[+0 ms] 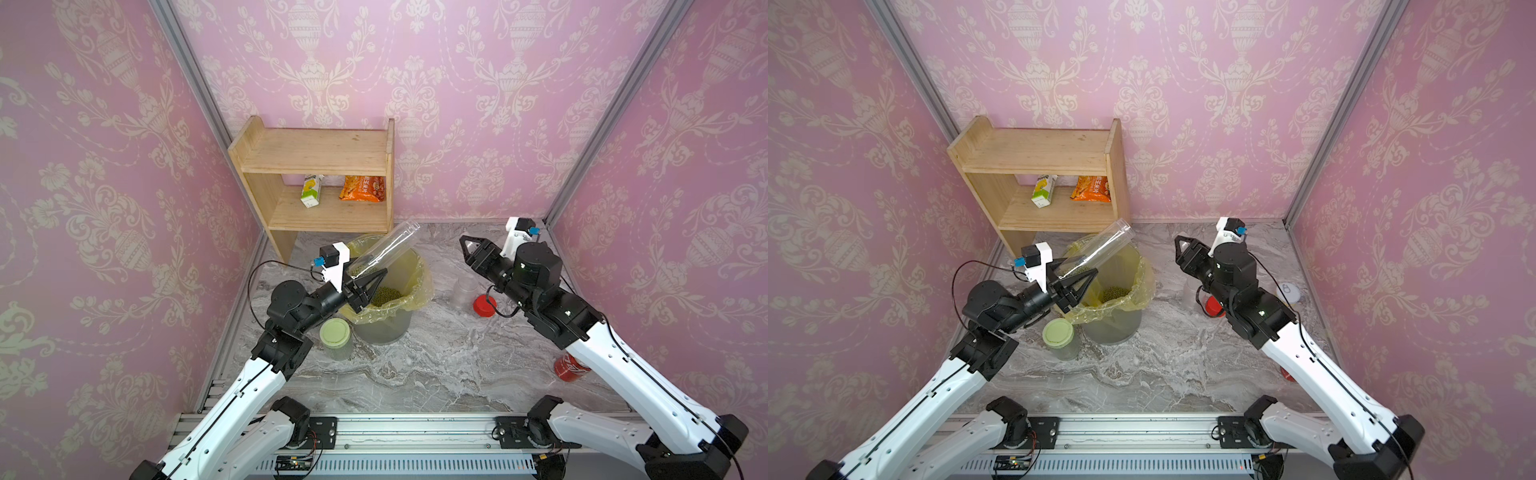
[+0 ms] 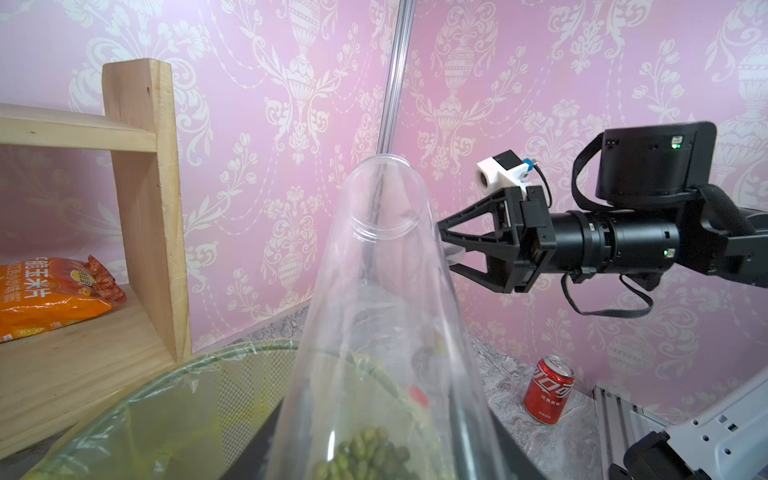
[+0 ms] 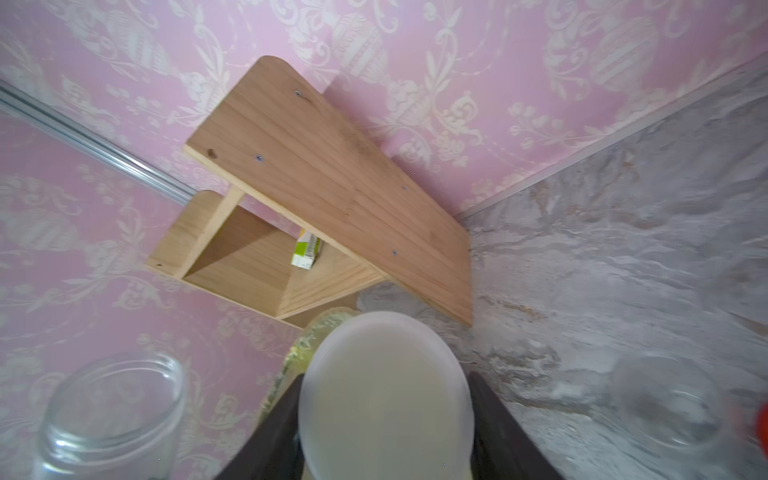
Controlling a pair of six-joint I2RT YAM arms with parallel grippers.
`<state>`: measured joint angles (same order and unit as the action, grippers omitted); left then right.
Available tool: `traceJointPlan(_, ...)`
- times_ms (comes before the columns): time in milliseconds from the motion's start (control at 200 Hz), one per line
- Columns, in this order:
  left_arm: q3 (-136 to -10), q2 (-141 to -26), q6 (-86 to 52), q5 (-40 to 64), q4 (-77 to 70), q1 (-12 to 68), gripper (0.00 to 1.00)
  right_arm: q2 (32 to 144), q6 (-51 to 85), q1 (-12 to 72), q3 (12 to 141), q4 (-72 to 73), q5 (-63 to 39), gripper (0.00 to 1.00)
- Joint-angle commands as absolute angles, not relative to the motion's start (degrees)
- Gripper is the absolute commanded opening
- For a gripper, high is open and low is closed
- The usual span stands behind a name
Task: Empty moldy mung beans from jars
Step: Place the lid at the center of the board.
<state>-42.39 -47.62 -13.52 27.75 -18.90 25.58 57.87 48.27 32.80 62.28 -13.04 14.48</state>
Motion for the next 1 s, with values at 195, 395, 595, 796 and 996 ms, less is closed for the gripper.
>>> traceJointPlan(195, -42.34, -47.81, -11.4, 26.87, -18.76, 25.14, 0.28, 47.71, 43.76, 31.29, 50.99, -24.72, 33.15, 0.47)
traceJointPlan(395, -42.63, -48.03, -10.9, 24.5, -17.36, 25.05, 0.29, 44.01, 48.56, 30.47, 43.08, -30.46, 38.16, 0.46)
traceJointPlan(595, -42.36, -49.11, -11.66, 25.1, -18.98, 25.05, 0.29, 49.02, 50.23, 28.23, 41.59, -32.26, 40.23, 0.48)
traceJointPlan(796, -42.36, -49.73, -11.69, 24.5, -18.77, 25.05, 0.29, 55.64, 51.75, 20.34, 36.08, -24.84, 35.07, 0.48)
traceJointPlan(996, -42.36, -50.41, -11.88, 24.69, -18.72, 25.05, 0.29, 60.85, 53.96, 19.17, 31.65, -19.58, 35.39, 0.48)
